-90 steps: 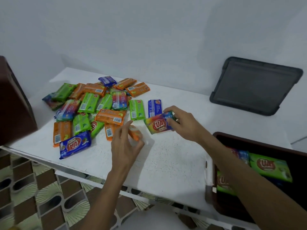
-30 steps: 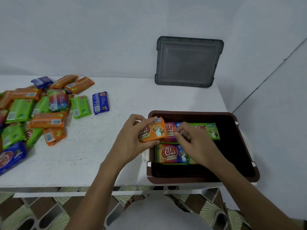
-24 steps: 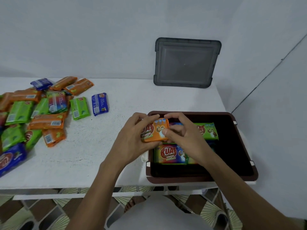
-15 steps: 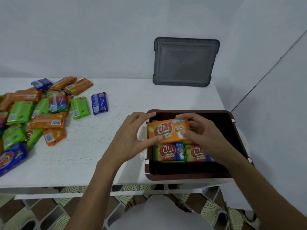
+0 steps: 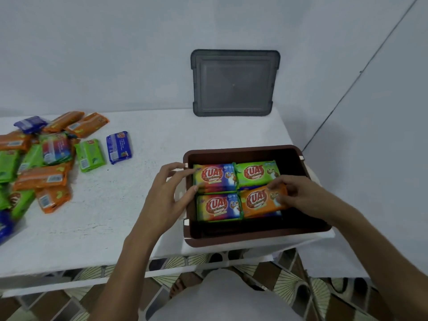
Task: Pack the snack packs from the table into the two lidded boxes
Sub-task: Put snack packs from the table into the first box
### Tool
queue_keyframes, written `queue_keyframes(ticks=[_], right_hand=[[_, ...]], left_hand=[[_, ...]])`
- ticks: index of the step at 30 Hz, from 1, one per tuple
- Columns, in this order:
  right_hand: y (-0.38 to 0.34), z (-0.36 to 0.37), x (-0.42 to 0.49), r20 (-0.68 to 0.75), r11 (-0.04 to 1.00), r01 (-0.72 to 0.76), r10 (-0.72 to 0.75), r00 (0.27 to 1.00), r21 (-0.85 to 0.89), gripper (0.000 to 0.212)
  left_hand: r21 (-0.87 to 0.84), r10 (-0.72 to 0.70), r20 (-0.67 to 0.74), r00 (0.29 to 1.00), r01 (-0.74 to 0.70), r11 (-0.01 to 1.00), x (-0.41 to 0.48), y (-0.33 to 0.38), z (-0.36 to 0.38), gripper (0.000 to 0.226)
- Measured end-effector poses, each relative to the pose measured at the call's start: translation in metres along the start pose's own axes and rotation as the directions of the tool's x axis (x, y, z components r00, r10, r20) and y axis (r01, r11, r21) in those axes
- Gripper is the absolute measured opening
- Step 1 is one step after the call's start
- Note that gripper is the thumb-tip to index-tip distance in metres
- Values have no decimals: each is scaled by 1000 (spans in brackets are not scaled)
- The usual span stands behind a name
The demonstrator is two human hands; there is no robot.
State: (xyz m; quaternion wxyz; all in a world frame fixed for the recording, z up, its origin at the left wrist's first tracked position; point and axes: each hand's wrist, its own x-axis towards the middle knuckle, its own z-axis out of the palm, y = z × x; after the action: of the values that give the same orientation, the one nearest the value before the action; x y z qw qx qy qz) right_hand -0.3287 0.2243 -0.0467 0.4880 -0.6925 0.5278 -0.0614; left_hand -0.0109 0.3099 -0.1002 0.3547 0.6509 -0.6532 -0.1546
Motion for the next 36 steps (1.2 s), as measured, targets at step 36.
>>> queue_keyframes(ticks=[36], right_hand=[[-218, 192, 199, 61, 683, 471, -533, 844, -558, 39]], left_hand=[[355, -462, -315, 829, 555, 753, 16, -171, -121, 41]])
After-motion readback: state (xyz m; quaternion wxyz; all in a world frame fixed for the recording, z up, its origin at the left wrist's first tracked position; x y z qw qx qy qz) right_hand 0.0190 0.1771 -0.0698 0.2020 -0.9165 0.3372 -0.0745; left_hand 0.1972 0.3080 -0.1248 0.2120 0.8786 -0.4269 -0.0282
